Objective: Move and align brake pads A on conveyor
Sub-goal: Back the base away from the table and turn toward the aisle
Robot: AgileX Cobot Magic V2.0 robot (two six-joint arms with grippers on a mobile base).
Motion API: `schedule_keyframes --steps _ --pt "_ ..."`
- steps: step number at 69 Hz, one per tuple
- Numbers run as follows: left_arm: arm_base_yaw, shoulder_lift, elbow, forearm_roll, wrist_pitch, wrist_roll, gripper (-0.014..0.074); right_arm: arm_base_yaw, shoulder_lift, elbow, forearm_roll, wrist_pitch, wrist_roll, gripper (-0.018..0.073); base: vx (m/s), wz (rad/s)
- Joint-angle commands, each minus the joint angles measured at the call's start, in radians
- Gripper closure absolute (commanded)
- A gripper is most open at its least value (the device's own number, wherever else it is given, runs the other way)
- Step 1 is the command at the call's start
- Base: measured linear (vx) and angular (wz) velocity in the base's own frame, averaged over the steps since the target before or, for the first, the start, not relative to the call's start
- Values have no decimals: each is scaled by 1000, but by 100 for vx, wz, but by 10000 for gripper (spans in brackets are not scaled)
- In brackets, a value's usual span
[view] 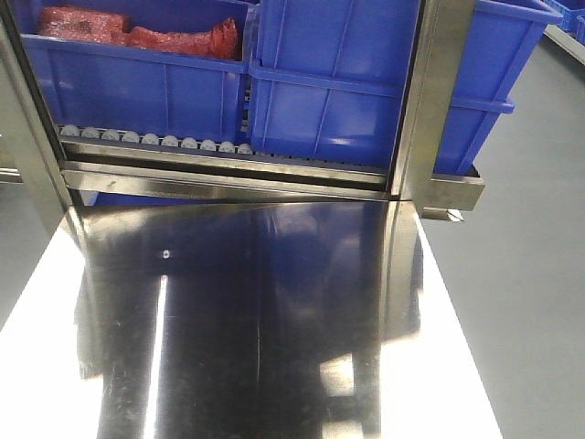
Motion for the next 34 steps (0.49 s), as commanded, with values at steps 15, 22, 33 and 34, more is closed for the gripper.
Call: schedule_keyframes --steps 15,22,33,34 --pt "-1 16 -26 5 -90 -2 603 -7 6 -28 -11 -75 0 564 0 0" --pt "-1 16 -26 5 -90 -2 603 -7 6 -28 -11 -75 0 564 0 1" --pt "-1 16 -26 5 -90 -2 603 -7 6 -28 -11 -75 0 564 -2 4" --pt "-1 16 -26 5 -90 -2 603 -7 6 -28 -11 -75 0 564 -3 7"
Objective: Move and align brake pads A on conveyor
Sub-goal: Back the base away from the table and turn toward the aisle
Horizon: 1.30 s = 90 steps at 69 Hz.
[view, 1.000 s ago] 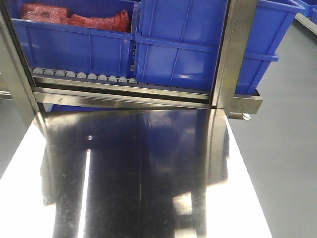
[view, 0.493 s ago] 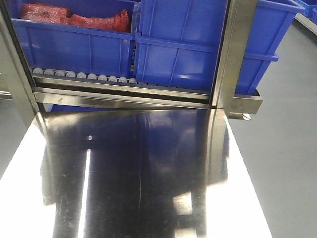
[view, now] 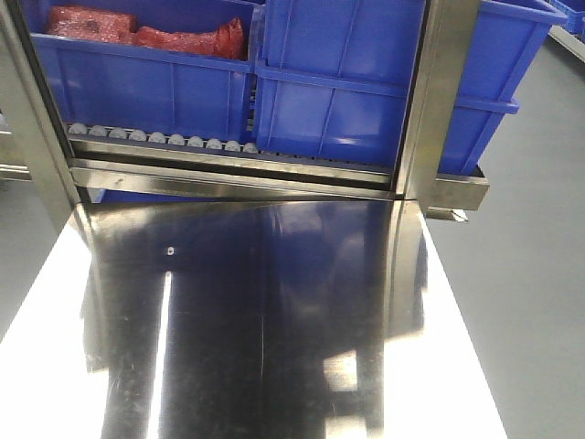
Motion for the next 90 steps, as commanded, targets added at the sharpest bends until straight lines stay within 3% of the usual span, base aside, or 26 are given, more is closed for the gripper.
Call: schedule_keyframes --steps 1,29,90 --pt "-1 16 -26 5 -90 -2 603 -7 6 -28 -11 -75 0 564 -4 8" --pt "-1 16 -26 5 -90 -2 603 -7 6 -28 -11 -75 0 564 -9 25" --pt "-1 16 -26 5 -90 -2 603 -7 6 -28 -11 -75 0 564 -22 59"
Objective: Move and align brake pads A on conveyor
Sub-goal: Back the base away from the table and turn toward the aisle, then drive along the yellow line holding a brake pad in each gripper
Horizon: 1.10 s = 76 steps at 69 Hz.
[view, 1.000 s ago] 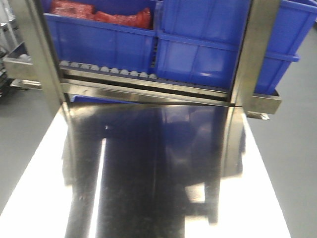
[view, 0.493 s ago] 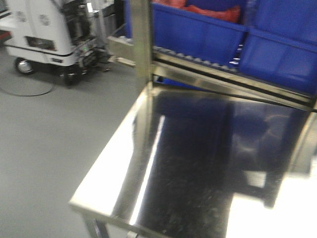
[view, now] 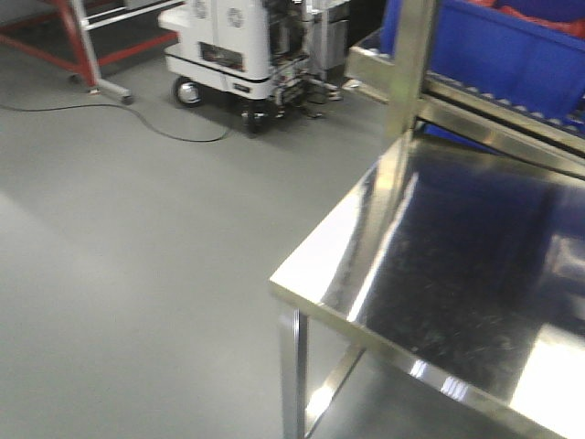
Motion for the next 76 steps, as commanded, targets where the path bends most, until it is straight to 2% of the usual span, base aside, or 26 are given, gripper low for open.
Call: schedule_keyframes --steps 1,76 --pt "-1 16 -26 5 -90 -2 603 -7 6 -28 -11 -75 0 564 -28 55" --pt "-1 16 -26 5 -90 -2 603 -7 6 -28 -11 -75 0 564 -24 67"
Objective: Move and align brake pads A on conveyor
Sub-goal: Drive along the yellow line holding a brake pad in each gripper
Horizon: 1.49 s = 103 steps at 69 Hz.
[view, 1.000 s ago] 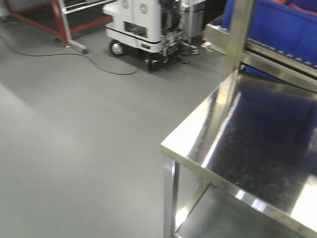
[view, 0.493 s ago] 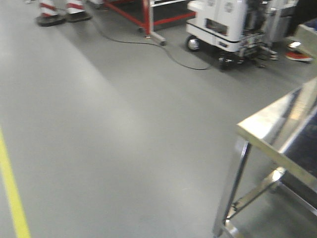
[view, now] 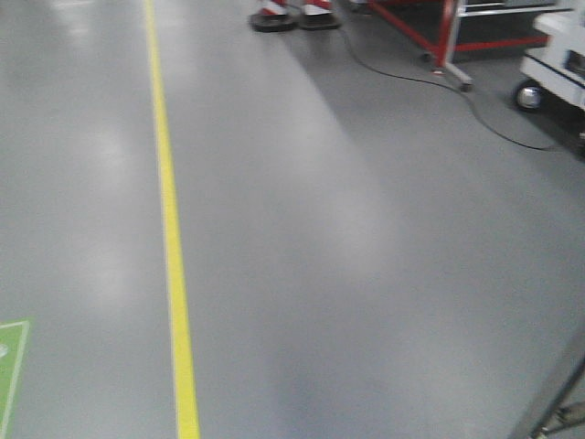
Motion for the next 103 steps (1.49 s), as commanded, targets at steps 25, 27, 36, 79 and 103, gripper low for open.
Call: schedule_keyframes --steps 25,27,36,79,103 --pt "-1 16 -26 5 -90 -2 603 -7 6 -28 -11 -75 0 564 -14 53" --pt "-1 16 -26 5 -90 -2 603 -7 6 -28 -11 -75 0 564 -7 29" --pt "-1 16 -26 5 -90 -2 603 -7 6 -28 -11 -75 0 564 -4 18" --pt "-1 16 -26 5 -90 -2 603 -7 6 -28 -11 -75 0 564 4 0" --pt "-1 16 -26 5 -90 -2 603 -7 6 -28 -11 -75 0 564 15 10"
